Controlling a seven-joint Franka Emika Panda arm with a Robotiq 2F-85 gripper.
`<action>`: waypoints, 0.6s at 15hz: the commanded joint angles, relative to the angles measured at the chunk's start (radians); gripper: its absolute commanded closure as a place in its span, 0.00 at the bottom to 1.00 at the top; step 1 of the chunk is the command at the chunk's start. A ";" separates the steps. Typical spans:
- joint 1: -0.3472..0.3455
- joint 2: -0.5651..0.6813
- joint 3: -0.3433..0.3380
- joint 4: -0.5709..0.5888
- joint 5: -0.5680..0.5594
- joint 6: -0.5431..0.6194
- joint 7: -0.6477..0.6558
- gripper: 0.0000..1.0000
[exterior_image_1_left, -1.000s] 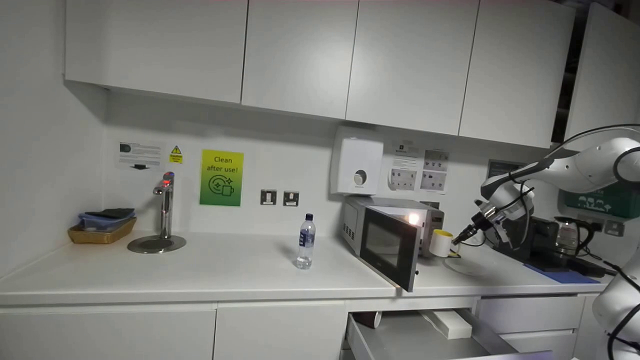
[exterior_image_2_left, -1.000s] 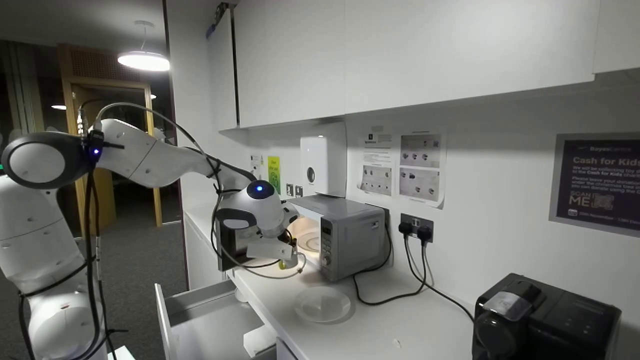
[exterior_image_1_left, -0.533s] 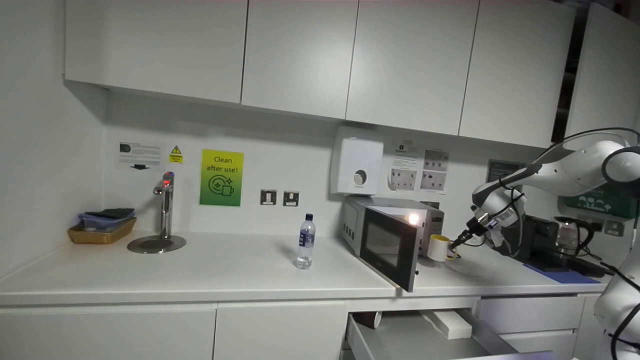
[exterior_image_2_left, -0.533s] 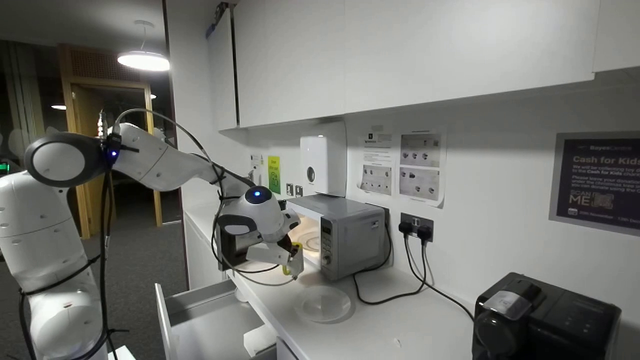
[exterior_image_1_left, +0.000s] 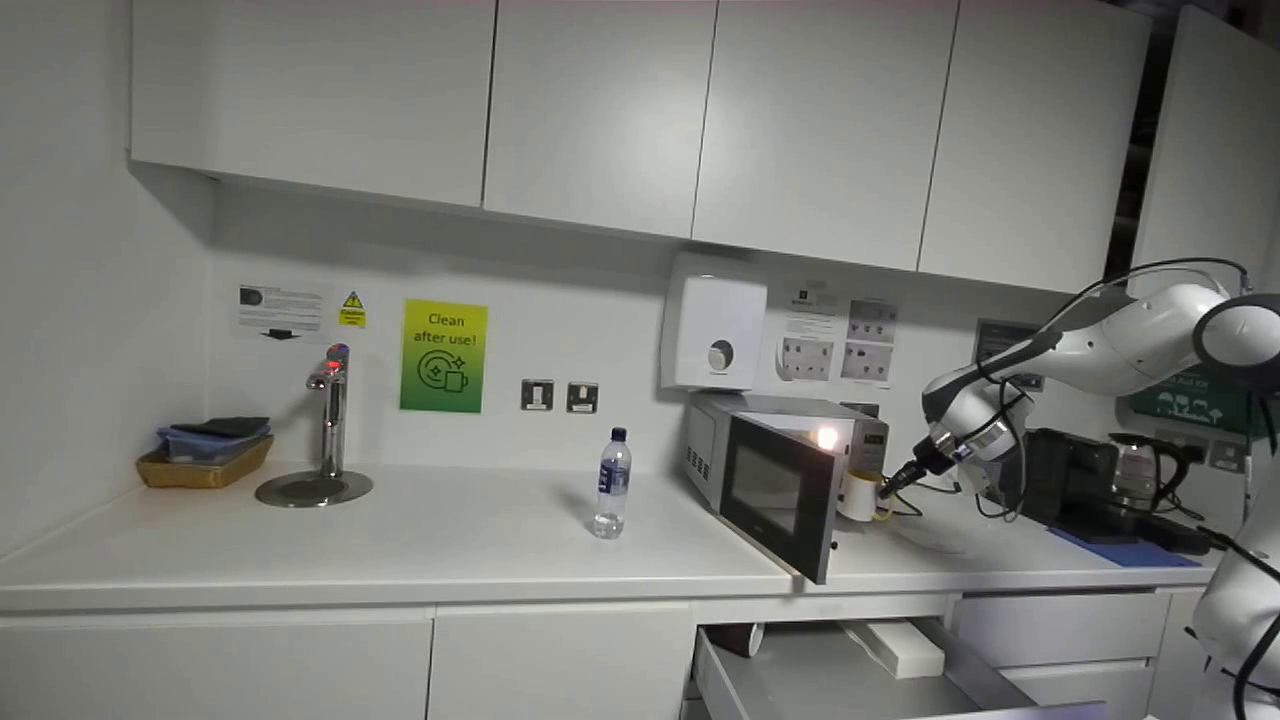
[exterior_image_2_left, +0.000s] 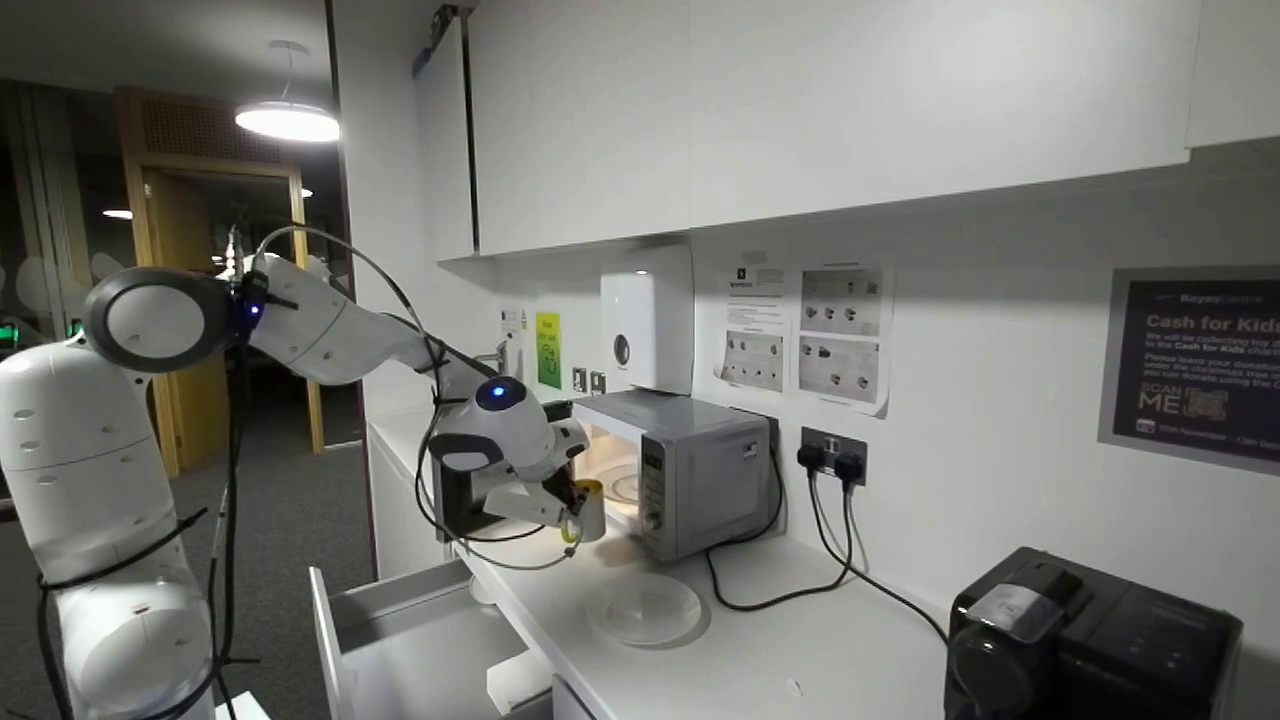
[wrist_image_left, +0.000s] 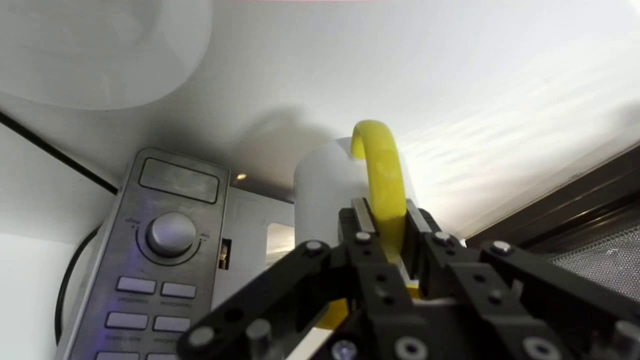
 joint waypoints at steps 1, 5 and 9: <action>0.030 -0.014 0.030 0.000 0.062 0.083 0.008 0.96; 0.048 -0.002 0.062 0.004 0.076 0.140 0.031 0.96; 0.041 0.027 0.089 0.010 0.000 0.167 0.114 0.96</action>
